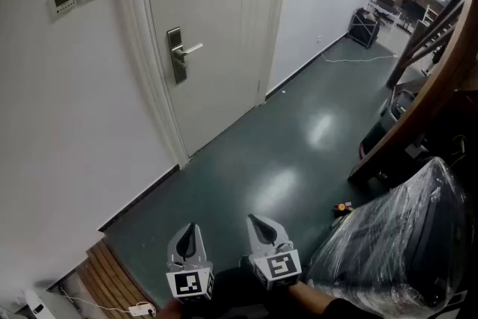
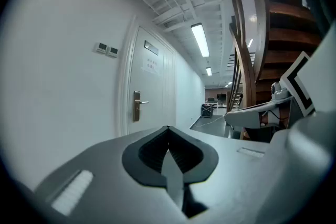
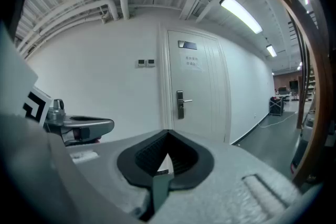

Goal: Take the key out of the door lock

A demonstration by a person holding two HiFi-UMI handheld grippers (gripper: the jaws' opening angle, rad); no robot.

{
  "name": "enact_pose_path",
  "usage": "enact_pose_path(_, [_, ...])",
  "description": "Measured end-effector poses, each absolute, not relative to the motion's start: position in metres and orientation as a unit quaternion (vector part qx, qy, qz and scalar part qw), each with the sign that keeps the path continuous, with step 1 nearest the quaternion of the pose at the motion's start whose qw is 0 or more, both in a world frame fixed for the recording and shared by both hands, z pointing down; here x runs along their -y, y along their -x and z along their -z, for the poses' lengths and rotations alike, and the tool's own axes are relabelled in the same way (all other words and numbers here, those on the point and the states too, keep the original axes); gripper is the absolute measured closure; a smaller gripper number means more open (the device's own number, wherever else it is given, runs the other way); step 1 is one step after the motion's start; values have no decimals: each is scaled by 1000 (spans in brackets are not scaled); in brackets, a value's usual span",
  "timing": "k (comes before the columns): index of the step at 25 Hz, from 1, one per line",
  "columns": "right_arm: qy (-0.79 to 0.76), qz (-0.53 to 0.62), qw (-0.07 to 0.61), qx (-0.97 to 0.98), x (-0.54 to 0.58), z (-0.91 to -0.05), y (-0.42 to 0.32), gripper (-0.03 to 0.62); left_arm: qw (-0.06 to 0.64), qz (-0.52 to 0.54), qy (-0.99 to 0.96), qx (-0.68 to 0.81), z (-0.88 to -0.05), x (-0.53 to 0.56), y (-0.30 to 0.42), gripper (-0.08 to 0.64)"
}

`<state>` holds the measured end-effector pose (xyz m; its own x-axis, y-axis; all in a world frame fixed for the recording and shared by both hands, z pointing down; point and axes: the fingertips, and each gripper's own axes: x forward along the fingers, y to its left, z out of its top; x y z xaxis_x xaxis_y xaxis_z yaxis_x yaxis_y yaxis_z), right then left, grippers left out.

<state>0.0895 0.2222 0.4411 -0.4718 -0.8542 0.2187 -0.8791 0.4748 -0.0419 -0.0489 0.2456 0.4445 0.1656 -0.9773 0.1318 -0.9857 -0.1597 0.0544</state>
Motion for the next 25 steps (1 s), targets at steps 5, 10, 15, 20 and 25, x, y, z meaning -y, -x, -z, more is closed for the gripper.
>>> enact_pose_path(5, [-504,-79,81,856,-219,-446,-89,603,68,-36,-758,647,-448,-244,48,541])
enact_pose_path(10, [-495,-76,84,861,-211,-451,-86,603,65,-34,-756,650,-447,-236,48,541])
enact_pose_path(15, [-494,-70,85,862,-194,-448,-91,601,59,-22,-764,642,-441,-218,35,541])
enact_pose_path(20, [-497,-96,76,859,-186,-450,-100,600,56,-21,-767,638,-437,-210,26,541])
enact_pose_path(25, [-486,-107,72,864,-181,-456,-112,600,53,-26,-764,643,-438,-199,12,541])
